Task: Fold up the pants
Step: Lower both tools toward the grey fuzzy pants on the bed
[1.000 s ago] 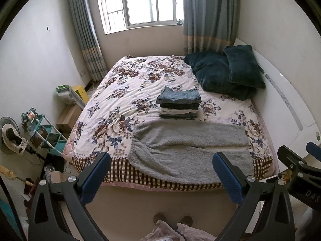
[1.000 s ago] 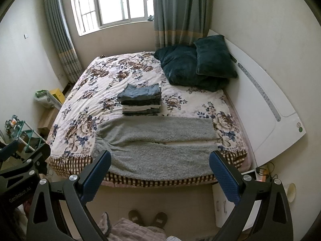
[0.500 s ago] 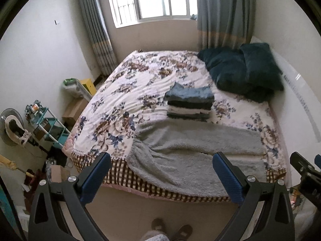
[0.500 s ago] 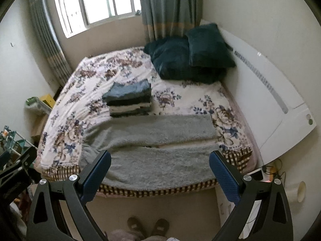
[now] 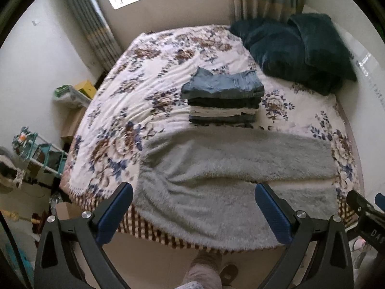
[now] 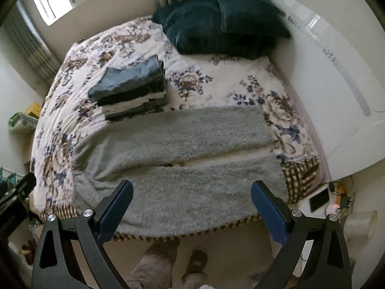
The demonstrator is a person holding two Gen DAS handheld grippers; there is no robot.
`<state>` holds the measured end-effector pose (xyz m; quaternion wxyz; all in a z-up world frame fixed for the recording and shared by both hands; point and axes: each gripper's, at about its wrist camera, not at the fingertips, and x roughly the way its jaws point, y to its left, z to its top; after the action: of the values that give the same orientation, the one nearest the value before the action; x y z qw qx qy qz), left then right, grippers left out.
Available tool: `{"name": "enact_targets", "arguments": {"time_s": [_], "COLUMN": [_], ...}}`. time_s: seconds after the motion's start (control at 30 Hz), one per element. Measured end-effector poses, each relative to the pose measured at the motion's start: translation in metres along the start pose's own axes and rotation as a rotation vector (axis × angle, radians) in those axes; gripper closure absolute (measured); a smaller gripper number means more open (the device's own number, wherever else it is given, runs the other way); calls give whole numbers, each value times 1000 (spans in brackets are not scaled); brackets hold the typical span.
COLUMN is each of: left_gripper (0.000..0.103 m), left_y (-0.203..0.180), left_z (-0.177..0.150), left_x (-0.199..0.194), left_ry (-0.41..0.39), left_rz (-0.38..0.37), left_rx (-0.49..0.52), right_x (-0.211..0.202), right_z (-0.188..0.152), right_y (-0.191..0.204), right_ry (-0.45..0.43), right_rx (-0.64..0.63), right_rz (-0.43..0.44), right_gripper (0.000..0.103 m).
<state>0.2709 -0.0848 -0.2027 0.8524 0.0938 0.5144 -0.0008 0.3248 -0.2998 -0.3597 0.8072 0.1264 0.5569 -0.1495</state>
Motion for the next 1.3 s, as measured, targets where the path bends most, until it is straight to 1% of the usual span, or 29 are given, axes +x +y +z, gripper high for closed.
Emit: {"name": "enact_targets", "arguments": {"time_s": [0.07,0.1,0.13,0.2,0.27,0.3,0.33,0.37,0.4,0.47,0.5,0.53,0.57,0.6,0.63,0.67,0.7,0.73,0.8,0.83,0.93,1.0,1.07,1.17,1.27,1.3], "left_gripper": [0,0,0,0,0,0,0,0,0,1,3,10,15,20,23,23,23,23,23,23,23,23,23,23,24,34], "left_y": [0,-3,-3,-12,-25,-28,-34,-44,-49,-68,-78,-83,-92,-101,-104,-110,-115,-119,-125,-127,-128,-128,-130,-135,-143,-147], "left_z": [21,37,45,67,80,84,87,90,93,93,91,91,90,88,87,88,88,88,89,90,91,93,96,100,106,106], "left_x": [32,56,70,115,157,173,196,223,244,293,318,333,356,378,390,411,425,433,452,460,480,487,494,501,507,508], "left_ry": [27,44,51,58,59,68,83,110,131,178,200,216,236,261,275,292,306,306,318,320,351,367,387,408,399,390], "left_rz": [-2,-3,1,23,37,43,43,41,38,13,-4,-13,-21,-30,-30,-42,-58,-57,-75,-71,-76,-84,-96,-101,-120,-133], "left_rx": [19,35,49,108,181,213,259,312,352,455,506,535,572,610,628,656,680,694,733,746,772,779,783,801,816,818], "right_x": [43,64,76,127,174,207,232,248,281,328,346,375,393,420,430,455,469,486,507,519,541,557,568,586,596,597], "right_z": [28,41,50,76,96,109,117,120,129,138,139,143,144,147,145,148,149,151,157,161,169,176,180,184,186,185], "right_y": [8,13,19,33,44,49,54,58,63,70,73,76,76,77,77,77,77,75,70,66,51,36,23,7,3,4], "right_ry": [18,31,44,94,136,164,183,198,225,254,265,282,297,318,330,346,362,379,395,409,447,483,521,575,575,566], "right_rx": [-6,-12,-19,-49,-82,-111,-139,-162,-203,-275,-304,-342,-365,-398,-417,-449,-468,-491,-529,-552,-574,-580,-589,-600,-617,-620], "right_rz": [-5,-13,-20,-43,-49,-59,-70,-79,-93,-107,-116,-117,-121,-131,-134,-144,-154,-166,-173,-193,-211,-232,-231,-192,-150,-136], "right_gripper": [3,3,3,3,3,3,3,3,3,3,3,3,3,3,4,4,4,4,4,4,4,4,4,4,4,10]}}
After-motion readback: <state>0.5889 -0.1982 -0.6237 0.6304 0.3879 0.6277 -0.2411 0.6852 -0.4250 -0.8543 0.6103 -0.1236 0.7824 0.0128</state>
